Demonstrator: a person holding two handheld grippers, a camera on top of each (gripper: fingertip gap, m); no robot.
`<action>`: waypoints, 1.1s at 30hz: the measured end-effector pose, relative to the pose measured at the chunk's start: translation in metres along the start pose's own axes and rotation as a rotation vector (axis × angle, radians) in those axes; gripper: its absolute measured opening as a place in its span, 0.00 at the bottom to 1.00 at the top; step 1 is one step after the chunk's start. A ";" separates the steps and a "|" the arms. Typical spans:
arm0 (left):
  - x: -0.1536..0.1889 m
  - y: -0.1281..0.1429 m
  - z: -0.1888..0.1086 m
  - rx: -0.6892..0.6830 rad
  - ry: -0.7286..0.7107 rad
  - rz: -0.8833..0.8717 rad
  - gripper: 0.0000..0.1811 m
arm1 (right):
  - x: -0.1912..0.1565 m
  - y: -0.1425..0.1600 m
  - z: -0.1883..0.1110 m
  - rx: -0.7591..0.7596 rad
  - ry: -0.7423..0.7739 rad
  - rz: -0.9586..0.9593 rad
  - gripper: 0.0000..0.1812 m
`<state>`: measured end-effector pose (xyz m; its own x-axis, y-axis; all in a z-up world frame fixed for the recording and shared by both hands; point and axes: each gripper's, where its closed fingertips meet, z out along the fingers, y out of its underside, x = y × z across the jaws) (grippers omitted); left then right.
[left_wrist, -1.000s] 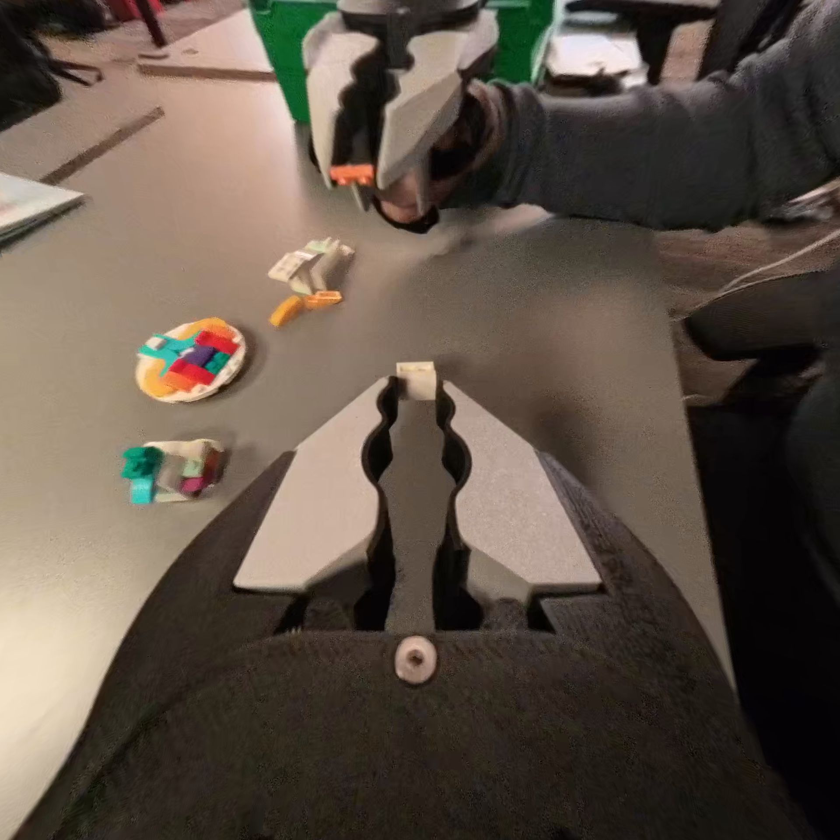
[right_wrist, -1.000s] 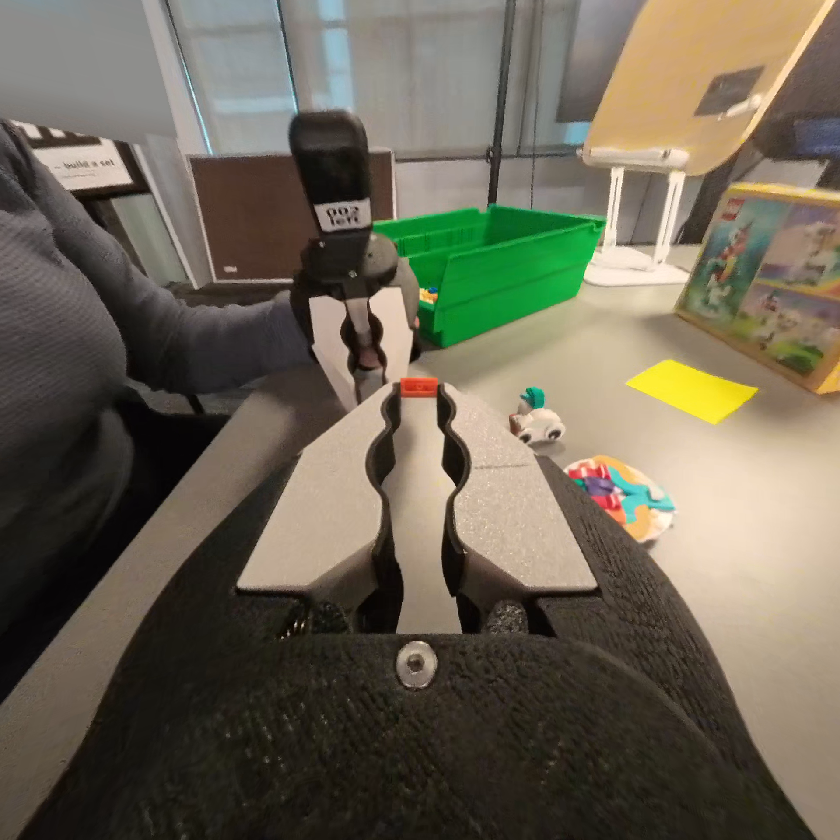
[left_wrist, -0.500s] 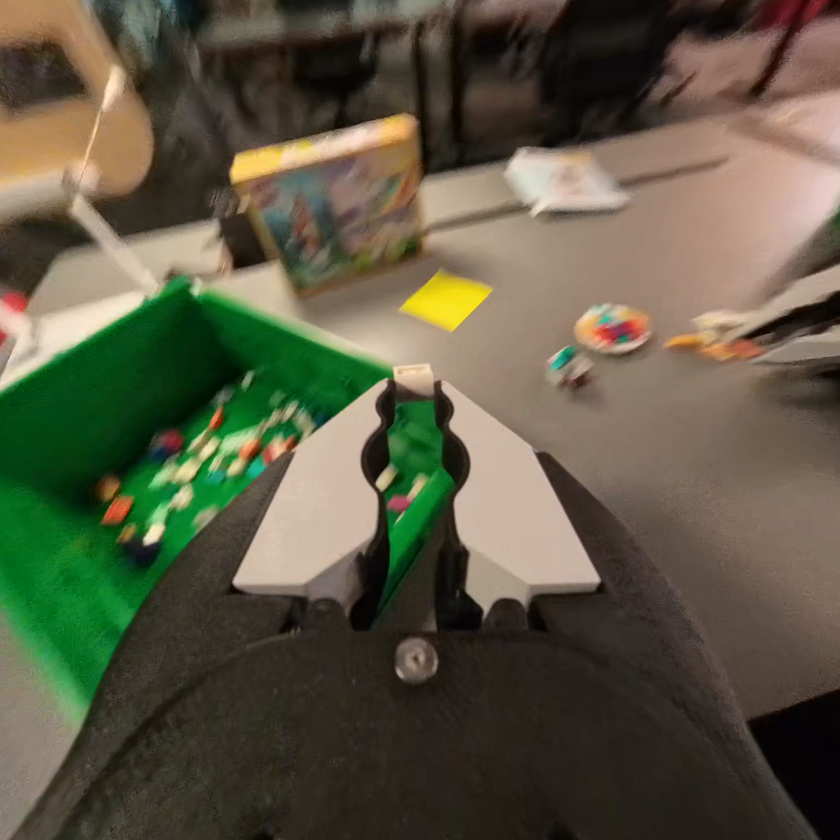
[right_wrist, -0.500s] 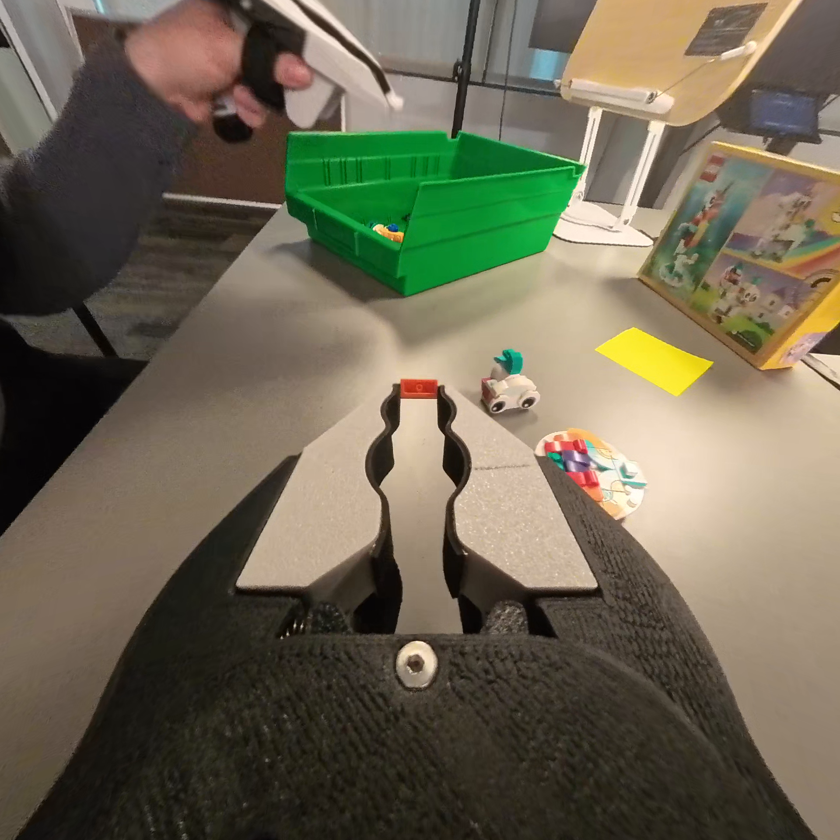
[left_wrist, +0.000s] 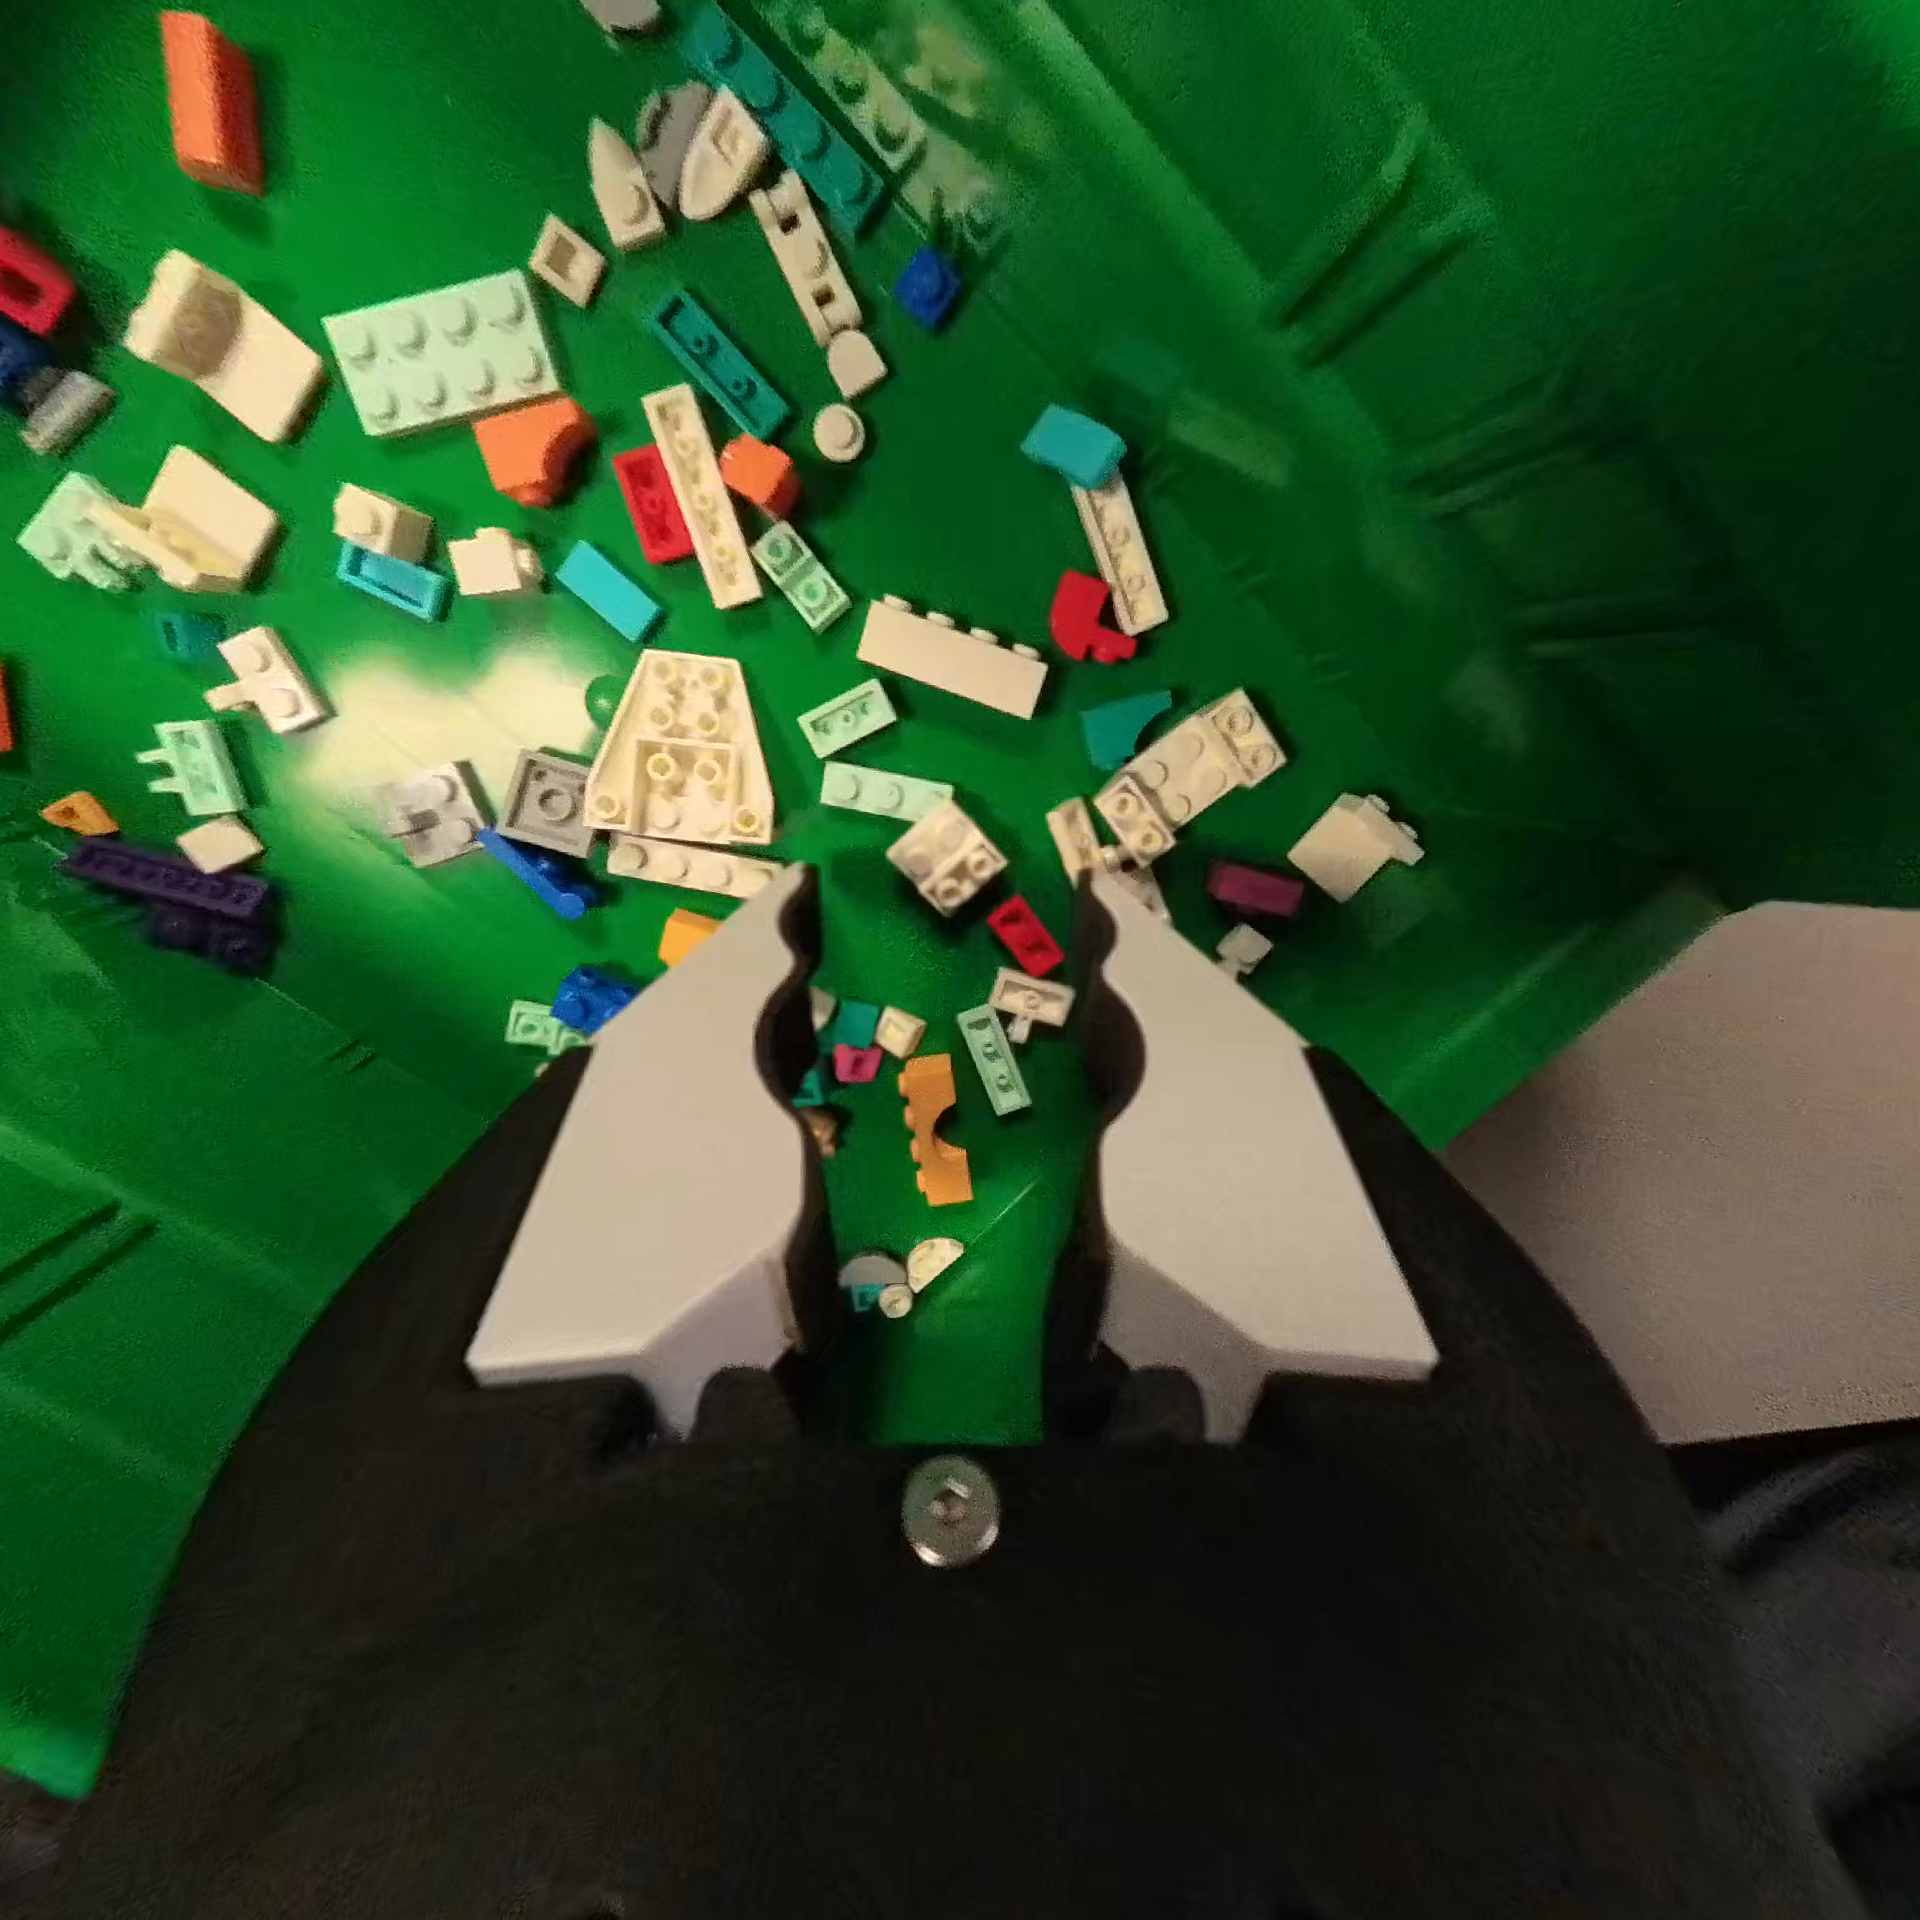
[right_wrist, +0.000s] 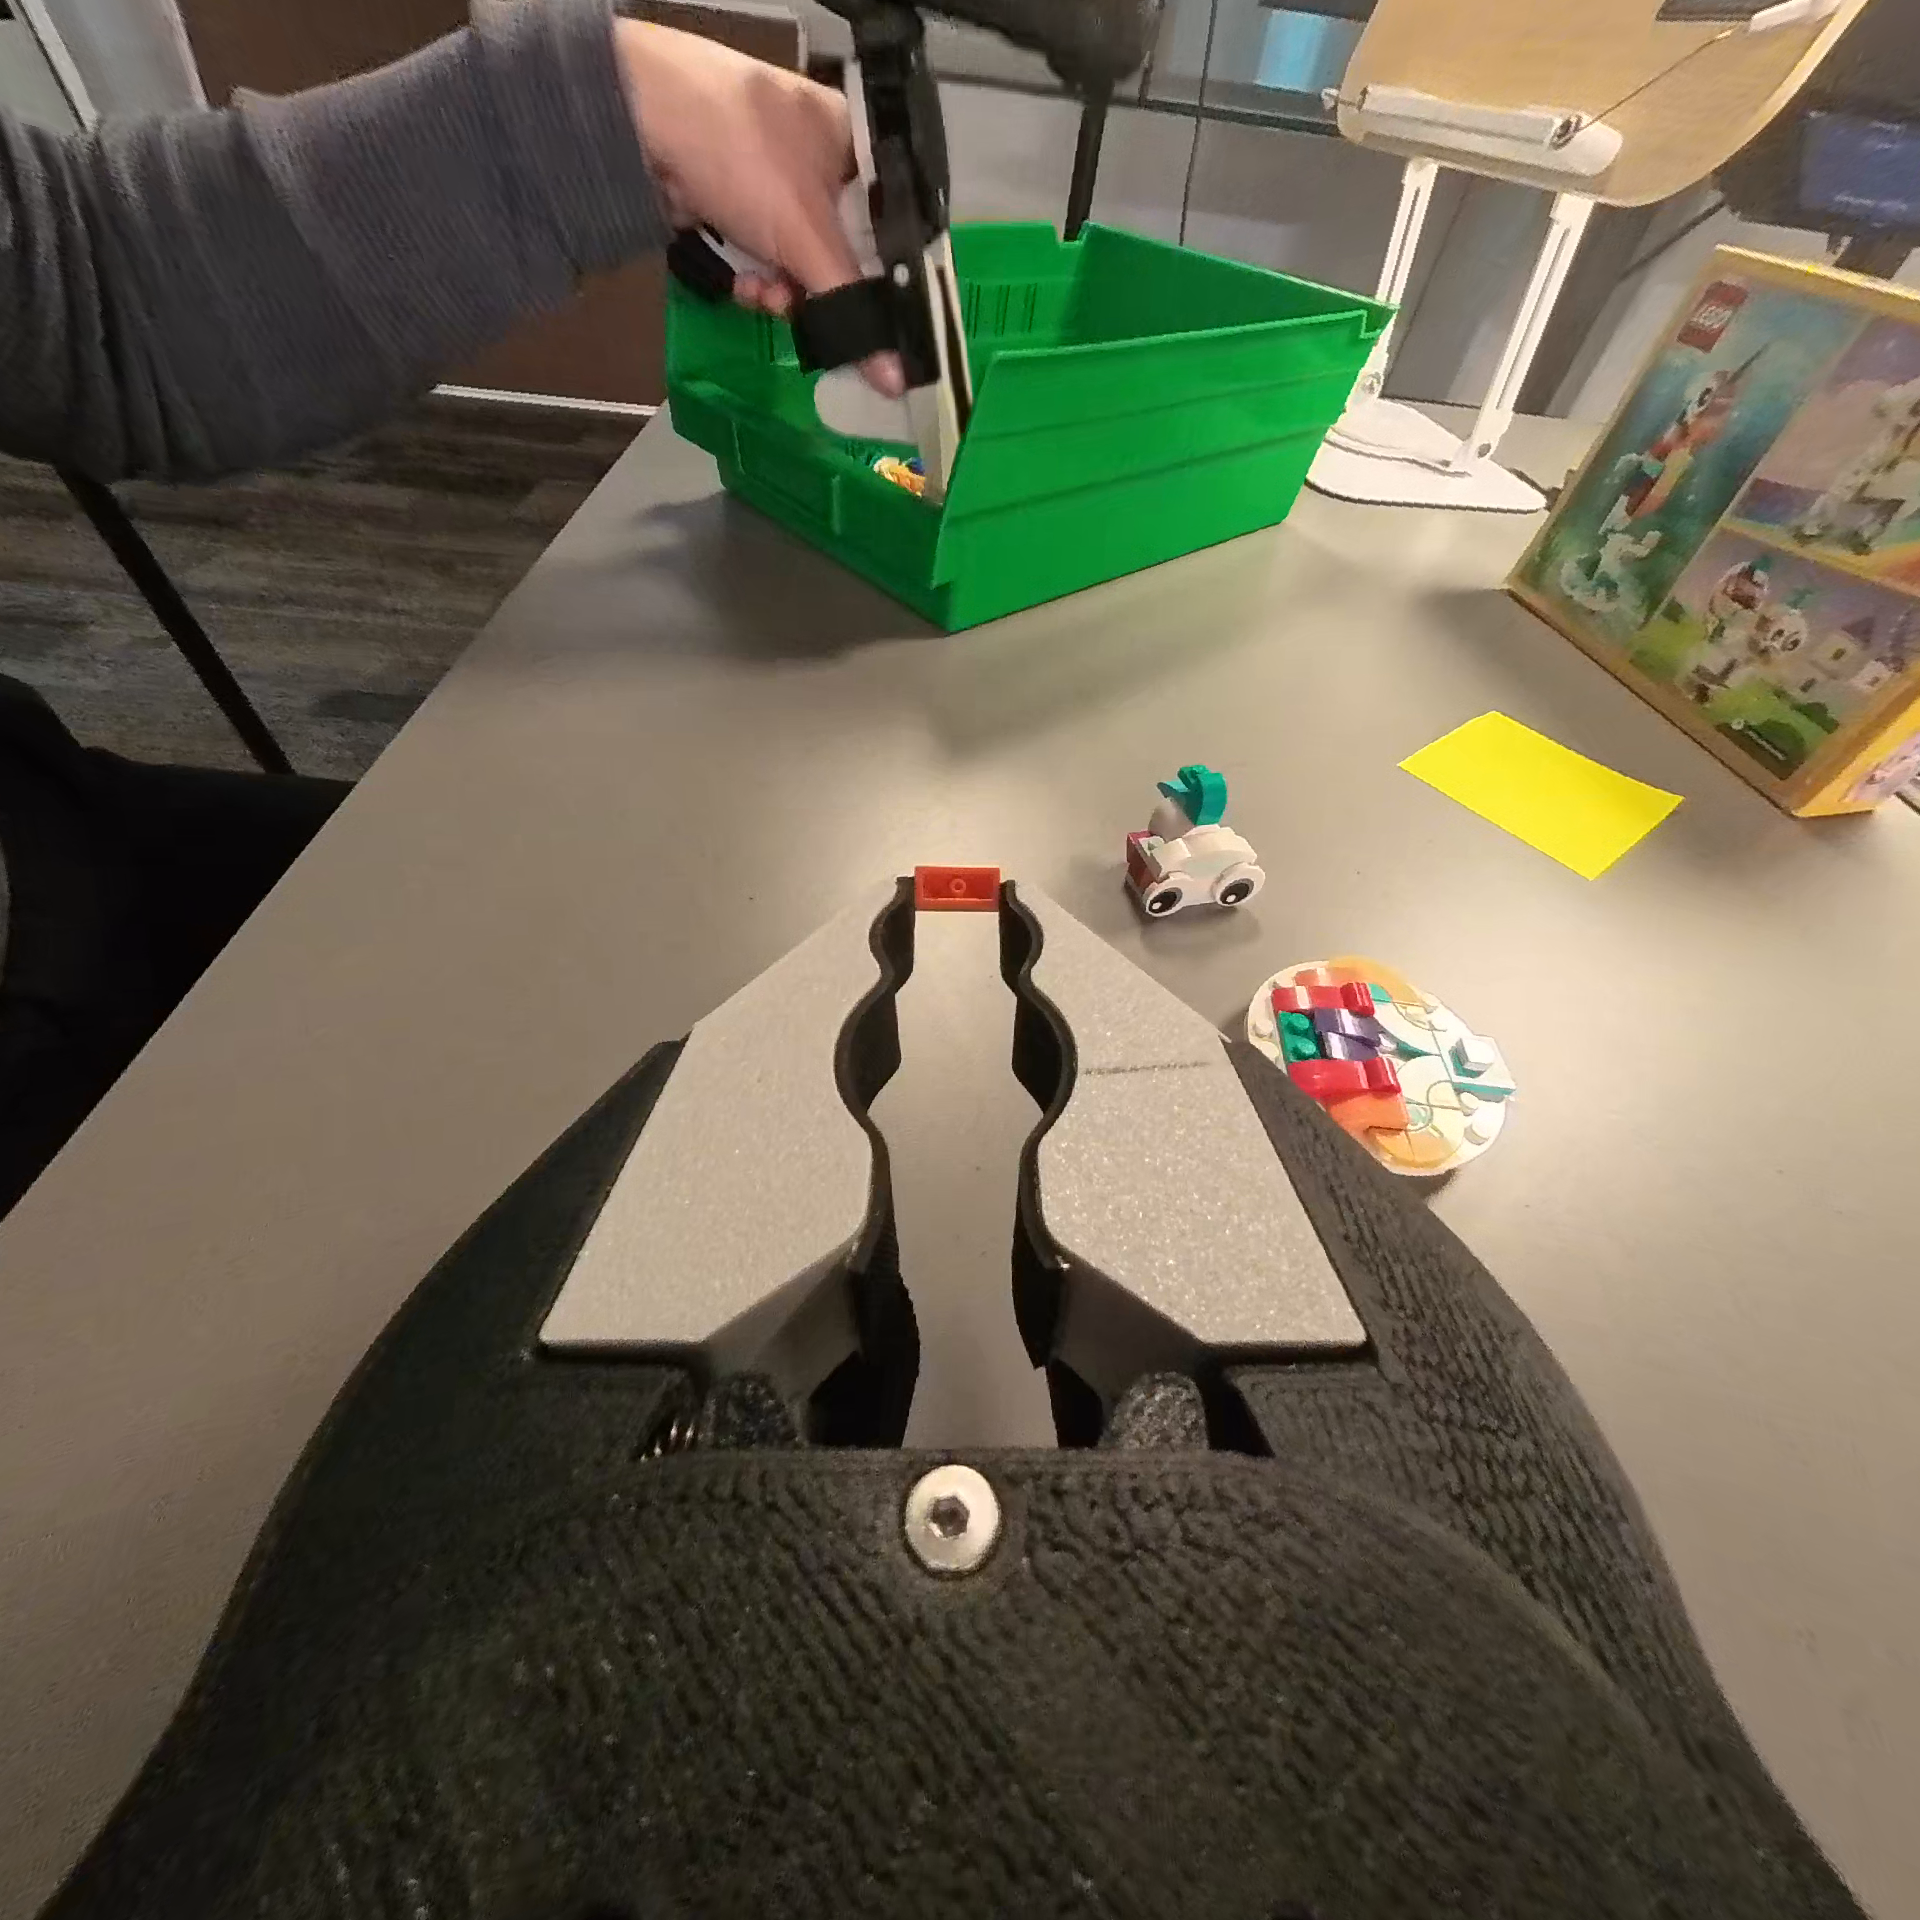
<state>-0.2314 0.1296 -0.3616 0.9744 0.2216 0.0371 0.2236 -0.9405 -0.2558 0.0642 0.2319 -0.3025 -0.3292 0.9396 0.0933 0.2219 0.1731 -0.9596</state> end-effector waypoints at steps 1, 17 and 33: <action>-0.002 -0.003 -0.003 0.030 -0.018 -0.009 0.30 | 0.000 0.000 0.000 -0.001 0.002 -0.001 0.07; 0.281 -0.016 -0.084 0.676 0.843 0.273 0.15 | -0.028 -0.011 0.015 -0.026 0.142 -0.553 0.07; 0.304 0.001 -0.061 0.451 0.909 0.385 0.02 | -0.024 -0.035 0.004 0.048 0.308 -0.718 0.30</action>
<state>0.0660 0.1808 -0.2918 0.6703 -0.5165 0.5329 0.0518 -0.6838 -0.7279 0.0605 0.2018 -0.2728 -0.1061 0.6432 0.7583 0.0091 0.7632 -0.6461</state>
